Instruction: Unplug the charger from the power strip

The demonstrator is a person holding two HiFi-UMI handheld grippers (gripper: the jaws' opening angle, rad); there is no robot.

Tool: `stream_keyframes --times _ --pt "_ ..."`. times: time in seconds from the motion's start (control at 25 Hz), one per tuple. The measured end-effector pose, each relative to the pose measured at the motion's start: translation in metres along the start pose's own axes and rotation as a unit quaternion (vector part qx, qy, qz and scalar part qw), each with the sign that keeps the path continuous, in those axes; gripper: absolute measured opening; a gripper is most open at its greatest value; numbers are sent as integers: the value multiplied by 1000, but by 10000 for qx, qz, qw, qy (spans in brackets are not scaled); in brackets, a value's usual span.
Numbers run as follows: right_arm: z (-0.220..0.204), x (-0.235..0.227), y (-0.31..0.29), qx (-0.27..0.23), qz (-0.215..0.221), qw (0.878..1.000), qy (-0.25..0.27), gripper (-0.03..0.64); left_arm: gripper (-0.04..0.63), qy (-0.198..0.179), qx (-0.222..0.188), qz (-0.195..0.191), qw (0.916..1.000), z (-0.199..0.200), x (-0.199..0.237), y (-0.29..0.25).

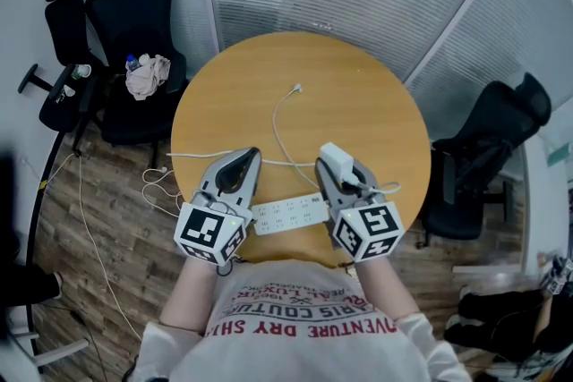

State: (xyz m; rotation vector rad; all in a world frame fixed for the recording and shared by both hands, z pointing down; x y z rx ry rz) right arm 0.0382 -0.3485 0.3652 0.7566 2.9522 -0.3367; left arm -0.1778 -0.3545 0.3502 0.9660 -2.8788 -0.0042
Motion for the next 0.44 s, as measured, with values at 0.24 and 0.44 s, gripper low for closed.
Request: stream_keyframes --times 0.24,0.44 --pt "-4 1 0 62 -2 10000 -7 153 34 153 62 75 9998 -5 2 3" --pt "-5 0 -5 102 -42 9999 -26 153 34 43 126 55 9999 -6 2 -1"
Point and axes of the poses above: the fingertips, and each gripper's own axes: y backward along the fingers, x to its left, z out of its top, the point moved 8 cm from there along y, backward along the fingers, and after that the axes turned 1 degree about -x, right-handed, at the moved point
